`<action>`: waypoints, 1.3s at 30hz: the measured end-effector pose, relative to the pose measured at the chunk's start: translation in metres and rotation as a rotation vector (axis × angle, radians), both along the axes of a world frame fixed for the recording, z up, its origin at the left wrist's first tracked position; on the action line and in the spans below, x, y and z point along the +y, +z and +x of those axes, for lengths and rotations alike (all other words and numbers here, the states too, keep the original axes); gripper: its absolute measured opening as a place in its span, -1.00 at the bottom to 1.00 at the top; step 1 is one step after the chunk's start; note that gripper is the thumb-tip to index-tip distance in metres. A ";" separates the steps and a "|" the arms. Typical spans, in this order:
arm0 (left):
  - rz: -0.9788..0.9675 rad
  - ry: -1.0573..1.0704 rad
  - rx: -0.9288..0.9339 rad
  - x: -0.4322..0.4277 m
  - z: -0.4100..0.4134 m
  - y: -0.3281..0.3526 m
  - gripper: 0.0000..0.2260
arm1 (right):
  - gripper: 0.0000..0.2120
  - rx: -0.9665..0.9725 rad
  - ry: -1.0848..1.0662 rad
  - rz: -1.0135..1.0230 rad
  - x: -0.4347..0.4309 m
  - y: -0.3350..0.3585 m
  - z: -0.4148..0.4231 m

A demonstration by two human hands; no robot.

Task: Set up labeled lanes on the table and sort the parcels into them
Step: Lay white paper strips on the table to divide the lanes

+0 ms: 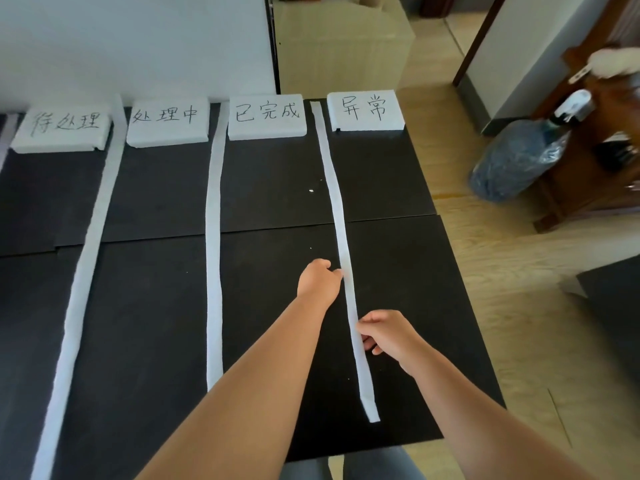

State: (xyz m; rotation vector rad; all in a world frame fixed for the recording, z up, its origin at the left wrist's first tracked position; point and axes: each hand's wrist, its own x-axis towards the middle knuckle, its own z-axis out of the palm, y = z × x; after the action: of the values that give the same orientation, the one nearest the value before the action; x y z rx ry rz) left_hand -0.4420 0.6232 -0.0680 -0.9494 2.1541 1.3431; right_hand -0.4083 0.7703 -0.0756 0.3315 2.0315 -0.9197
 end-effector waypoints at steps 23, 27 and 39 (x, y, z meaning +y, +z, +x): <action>-0.585 -0.353 0.279 -0.028 -0.092 -0.008 -0.60 | -0.71 0.711 0.280 0.150 -0.050 0.008 -0.234; -0.636 -0.442 0.251 -0.045 -0.127 -0.023 -0.50 | -0.68 0.746 0.303 0.145 -0.075 0.001 -0.281; -0.649 -0.686 0.307 -0.053 -0.155 -0.049 -0.46 | -0.60 0.736 0.405 0.186 -0.111 -0.024 -0.328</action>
State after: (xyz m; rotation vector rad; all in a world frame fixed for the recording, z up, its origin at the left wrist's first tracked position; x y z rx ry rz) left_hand -0.5966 0.5699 -0.1174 -0.1186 2.8457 0.4776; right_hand -0.7365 0.6596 -0.0997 -0.3770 2.7205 -0.6417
